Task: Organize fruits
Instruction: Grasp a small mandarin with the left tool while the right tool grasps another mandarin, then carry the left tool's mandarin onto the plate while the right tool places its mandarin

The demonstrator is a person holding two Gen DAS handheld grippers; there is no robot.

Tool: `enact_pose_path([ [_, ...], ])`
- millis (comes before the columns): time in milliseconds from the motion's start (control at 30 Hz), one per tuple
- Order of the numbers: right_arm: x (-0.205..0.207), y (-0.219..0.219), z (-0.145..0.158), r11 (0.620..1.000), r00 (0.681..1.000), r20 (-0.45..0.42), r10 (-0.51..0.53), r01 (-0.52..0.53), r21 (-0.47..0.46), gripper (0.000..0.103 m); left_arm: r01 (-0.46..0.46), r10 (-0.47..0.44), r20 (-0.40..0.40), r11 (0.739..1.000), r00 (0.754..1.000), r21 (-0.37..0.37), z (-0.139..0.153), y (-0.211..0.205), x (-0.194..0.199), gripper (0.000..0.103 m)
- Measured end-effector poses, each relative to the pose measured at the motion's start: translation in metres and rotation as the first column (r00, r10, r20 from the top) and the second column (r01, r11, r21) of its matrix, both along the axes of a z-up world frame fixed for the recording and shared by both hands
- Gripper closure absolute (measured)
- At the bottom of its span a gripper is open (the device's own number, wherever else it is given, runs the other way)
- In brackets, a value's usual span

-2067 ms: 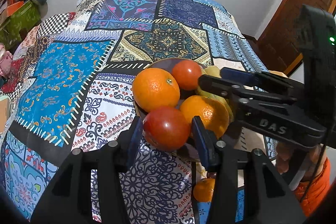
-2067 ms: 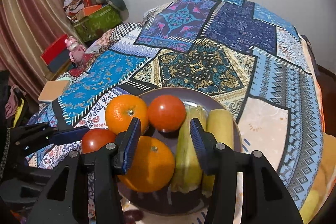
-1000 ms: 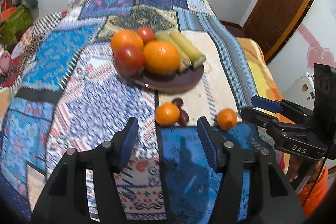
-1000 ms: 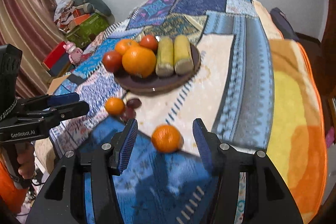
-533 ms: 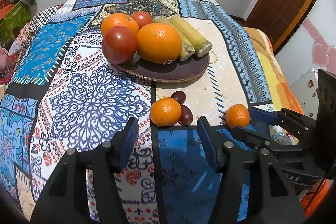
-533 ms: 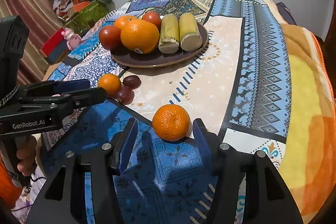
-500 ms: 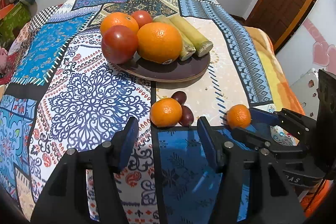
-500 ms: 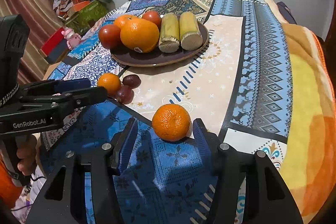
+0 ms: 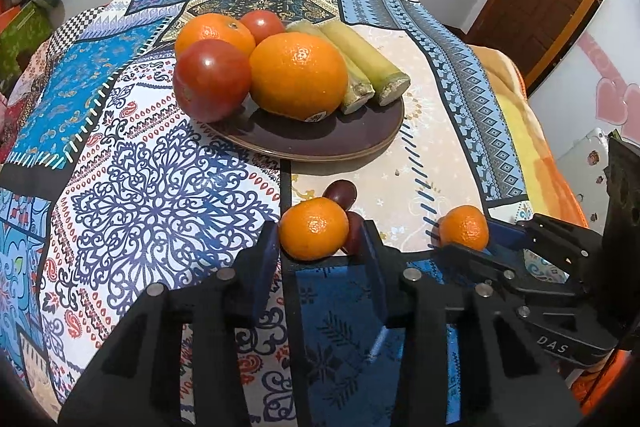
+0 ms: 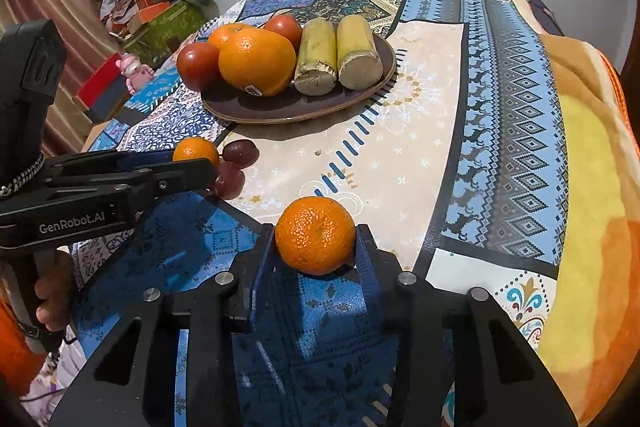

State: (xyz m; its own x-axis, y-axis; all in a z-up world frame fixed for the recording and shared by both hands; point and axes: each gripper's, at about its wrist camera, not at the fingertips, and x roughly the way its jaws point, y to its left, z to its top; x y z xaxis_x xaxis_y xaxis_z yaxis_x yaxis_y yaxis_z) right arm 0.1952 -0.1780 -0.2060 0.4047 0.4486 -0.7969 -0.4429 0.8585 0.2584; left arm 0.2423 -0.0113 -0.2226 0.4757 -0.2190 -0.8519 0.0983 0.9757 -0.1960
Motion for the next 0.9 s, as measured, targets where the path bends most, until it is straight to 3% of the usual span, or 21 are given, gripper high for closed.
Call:
enact_pose_path([
  [533,0.019,0.011,0.027,0.999,0.998,0.063,-0.001,-0.001,0.033,0.067,-0.019,0.017,0.088,1.0,0.996,0.014,0.033,0.013,-0.002,0.068],
  [900,0.055,0.032,0.03,1.0,0.997,0.081,0.012,-0.014,0.026,0.067,-0.054,0.053,0.079,0.999,0.995,0.007,0.032,0.025,0.024,0.068],
])
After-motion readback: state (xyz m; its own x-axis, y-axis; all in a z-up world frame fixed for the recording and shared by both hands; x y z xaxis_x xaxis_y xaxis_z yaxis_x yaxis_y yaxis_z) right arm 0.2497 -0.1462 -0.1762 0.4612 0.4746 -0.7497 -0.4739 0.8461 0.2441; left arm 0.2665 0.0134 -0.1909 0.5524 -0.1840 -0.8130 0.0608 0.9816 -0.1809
